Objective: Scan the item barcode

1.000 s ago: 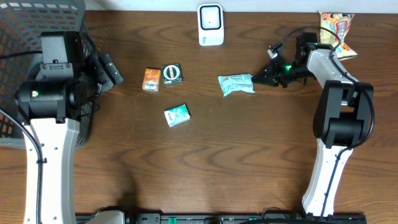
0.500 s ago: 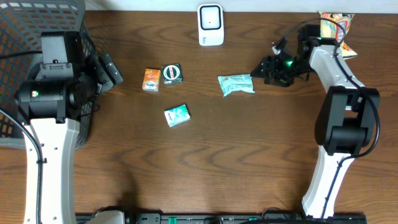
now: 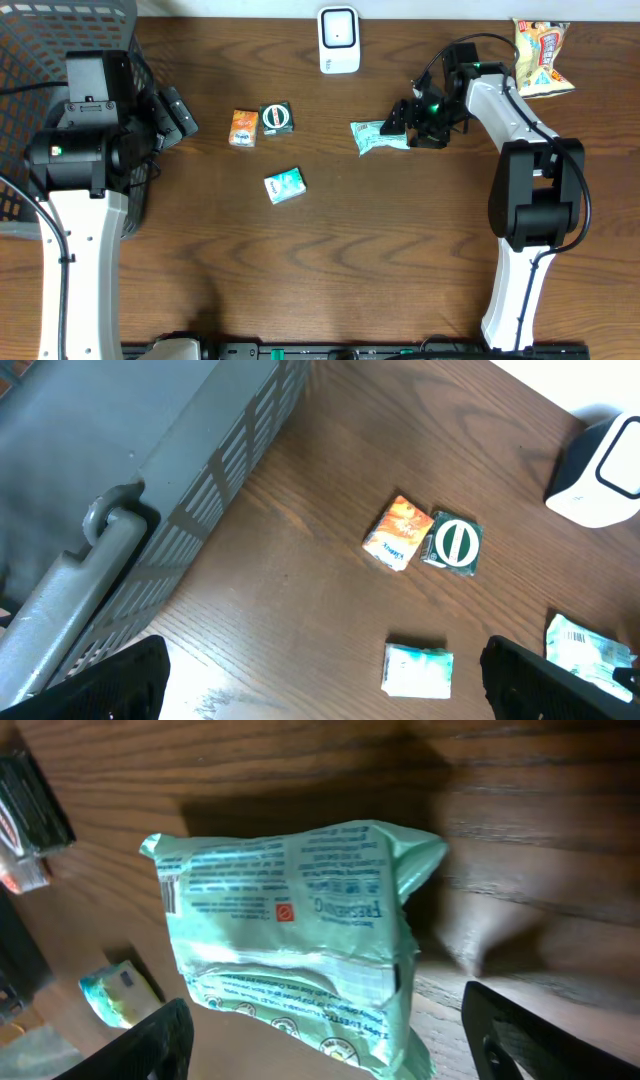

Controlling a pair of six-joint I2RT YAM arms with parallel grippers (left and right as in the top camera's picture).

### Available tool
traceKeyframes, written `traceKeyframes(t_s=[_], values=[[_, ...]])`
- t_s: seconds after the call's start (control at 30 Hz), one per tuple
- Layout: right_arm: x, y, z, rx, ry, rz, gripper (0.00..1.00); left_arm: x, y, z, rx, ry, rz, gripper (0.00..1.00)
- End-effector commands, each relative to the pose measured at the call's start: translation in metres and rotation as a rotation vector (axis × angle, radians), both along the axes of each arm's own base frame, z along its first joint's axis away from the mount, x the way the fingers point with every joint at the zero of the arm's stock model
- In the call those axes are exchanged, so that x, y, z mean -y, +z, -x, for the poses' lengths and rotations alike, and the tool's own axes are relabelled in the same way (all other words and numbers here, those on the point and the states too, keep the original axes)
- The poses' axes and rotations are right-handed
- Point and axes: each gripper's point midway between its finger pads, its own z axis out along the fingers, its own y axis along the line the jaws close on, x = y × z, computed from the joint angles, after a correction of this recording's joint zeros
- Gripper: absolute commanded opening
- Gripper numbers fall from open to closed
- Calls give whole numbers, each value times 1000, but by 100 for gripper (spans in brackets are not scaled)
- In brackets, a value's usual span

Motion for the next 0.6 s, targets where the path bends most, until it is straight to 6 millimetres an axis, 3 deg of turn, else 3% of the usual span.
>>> traceKeyframes(t_s=[0.0,0.23,0.37,0.57], values=[[2,-10,3,-46,-47,6,79,-2,2,2,5,15,0,98],[-12,-20,10,-52,-36,-38,79,-2,2,2,5,15,0,98],[-14,-26,2,-28,-69,-46,76,-2,2,2,5,15,0,97],[-25,-25,-11,4,-112,-139,65,-2,2,2,5,15,0,98]])
